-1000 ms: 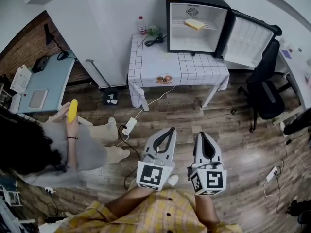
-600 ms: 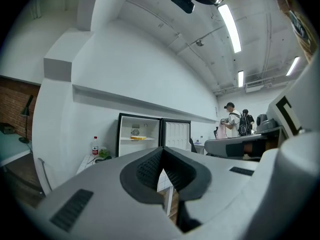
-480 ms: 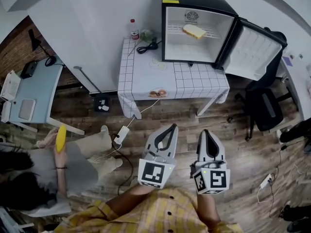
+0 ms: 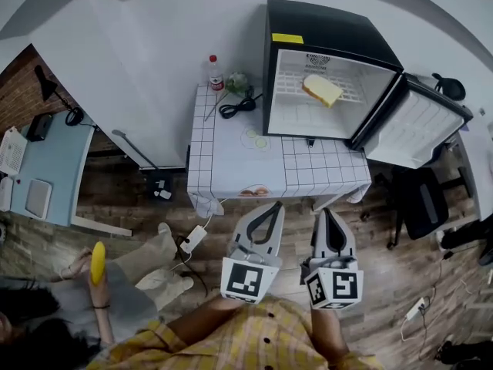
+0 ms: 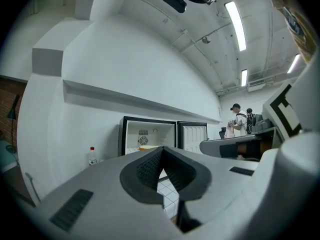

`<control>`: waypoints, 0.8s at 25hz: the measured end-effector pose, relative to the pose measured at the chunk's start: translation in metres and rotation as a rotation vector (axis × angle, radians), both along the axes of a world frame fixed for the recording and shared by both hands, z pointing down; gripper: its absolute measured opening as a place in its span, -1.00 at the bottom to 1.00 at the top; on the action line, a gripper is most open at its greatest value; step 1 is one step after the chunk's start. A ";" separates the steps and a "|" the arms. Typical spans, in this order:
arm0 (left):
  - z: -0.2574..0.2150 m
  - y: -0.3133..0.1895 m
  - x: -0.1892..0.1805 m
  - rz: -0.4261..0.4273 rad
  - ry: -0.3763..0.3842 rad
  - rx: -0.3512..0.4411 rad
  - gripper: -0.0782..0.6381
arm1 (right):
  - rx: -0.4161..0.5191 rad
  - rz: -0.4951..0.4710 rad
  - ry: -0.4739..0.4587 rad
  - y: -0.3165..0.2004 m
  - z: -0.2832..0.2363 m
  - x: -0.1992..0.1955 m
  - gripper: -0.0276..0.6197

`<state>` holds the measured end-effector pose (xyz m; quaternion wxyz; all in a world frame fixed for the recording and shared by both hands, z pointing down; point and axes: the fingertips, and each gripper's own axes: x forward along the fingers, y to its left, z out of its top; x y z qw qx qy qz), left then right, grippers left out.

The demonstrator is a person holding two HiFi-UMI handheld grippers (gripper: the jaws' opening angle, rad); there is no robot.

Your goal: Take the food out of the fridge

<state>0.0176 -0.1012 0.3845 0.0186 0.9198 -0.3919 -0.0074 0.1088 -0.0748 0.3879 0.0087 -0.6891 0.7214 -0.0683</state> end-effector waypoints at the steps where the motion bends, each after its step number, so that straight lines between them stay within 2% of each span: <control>1: 0.000 -0.012 0.000 0.004 -0.004 0.000 -0.76 | -0.001 0.003 0.001 -0.013 -0.001 0.000 -0.90; 8: -0.005 -0.072 0.000 0.013 0.023 -0.004 -0.76 | -0.024 0.023 0.005 -0.066 -0.002 0.001 -0.90; 20: -0.001 -0.113 0.024 0.004 0.019 -0.015 -0.76 | -0.048 0.035 -0.042 -0.114 0.003 0.036 -0.90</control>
